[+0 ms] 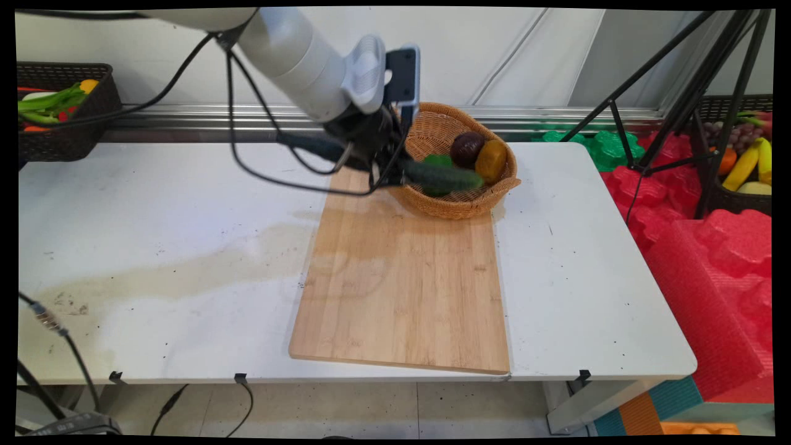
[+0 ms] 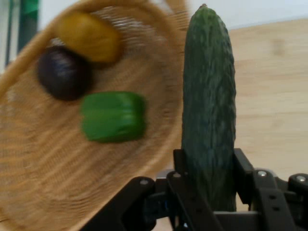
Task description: Place the picked object on the cutting board
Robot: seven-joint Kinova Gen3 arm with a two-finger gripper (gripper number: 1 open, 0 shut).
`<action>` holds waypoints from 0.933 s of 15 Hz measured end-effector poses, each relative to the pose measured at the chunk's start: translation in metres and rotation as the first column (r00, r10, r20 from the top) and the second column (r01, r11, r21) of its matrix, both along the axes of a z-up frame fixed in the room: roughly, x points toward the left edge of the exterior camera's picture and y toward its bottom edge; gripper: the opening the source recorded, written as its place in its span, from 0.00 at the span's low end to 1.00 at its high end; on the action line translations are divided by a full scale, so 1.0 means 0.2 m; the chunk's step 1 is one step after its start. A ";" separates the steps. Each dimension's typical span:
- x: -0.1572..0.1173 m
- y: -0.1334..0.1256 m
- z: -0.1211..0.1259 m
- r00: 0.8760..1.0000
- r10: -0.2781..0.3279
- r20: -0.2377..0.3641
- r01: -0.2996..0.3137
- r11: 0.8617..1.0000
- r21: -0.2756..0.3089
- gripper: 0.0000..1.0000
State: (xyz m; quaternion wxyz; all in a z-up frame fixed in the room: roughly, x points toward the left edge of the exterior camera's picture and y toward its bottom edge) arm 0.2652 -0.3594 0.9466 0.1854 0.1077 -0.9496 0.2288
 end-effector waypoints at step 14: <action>-0.11 0.28 -0.42 0.987 -0.155 -0.029 0.158 0.961 0.226 0.00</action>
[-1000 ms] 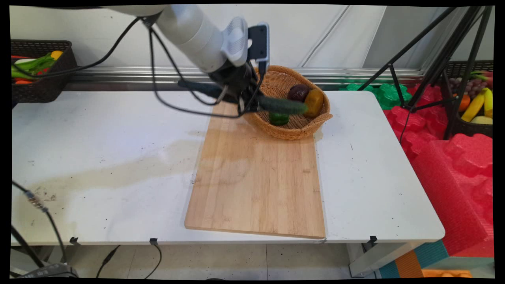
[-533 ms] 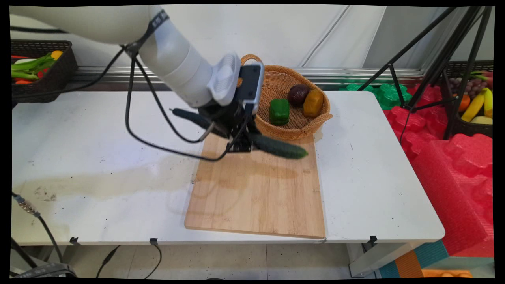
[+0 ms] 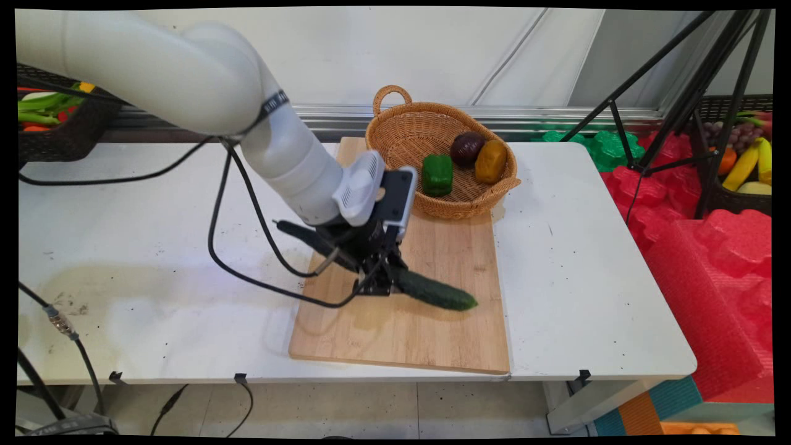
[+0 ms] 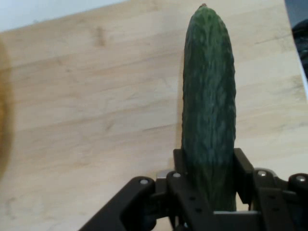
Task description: Place the picked object on the cutting board
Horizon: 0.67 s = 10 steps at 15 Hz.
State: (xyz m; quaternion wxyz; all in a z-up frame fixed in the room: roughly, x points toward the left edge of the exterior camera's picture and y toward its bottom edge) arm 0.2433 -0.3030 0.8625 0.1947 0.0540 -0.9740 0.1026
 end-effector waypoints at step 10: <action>-0.01 -0.06 -0.28 1.000 -0.010 -0.018 0.011 0.996 0.091 0.00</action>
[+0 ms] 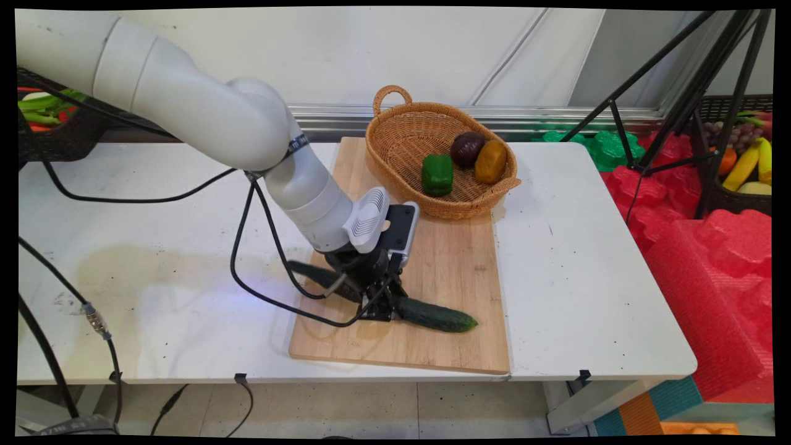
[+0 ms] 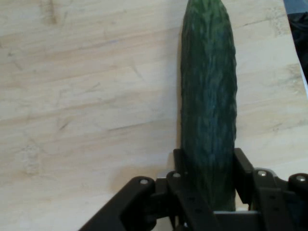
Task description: Place the picked object on the cutting board
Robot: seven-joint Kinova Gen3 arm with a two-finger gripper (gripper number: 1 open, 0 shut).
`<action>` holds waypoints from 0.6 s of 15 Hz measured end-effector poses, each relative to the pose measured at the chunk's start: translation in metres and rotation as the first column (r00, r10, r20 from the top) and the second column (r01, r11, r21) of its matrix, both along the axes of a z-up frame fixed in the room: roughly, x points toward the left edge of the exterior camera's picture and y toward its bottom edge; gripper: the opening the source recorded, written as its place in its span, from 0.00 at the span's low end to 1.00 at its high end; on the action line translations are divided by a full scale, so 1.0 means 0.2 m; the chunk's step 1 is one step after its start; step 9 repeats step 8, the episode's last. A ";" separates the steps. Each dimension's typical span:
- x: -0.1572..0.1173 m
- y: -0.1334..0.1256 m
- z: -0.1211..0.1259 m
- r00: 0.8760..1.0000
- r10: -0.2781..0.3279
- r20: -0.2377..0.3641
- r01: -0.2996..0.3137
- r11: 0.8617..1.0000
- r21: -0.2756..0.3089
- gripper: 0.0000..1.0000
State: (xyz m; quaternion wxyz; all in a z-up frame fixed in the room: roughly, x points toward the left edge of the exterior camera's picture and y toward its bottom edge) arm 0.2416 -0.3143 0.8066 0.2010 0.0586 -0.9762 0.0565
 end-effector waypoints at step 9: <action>0.02 0.00 -0.05 1.000 0.019 -0.017 -0.018 1.000 0.017 1.00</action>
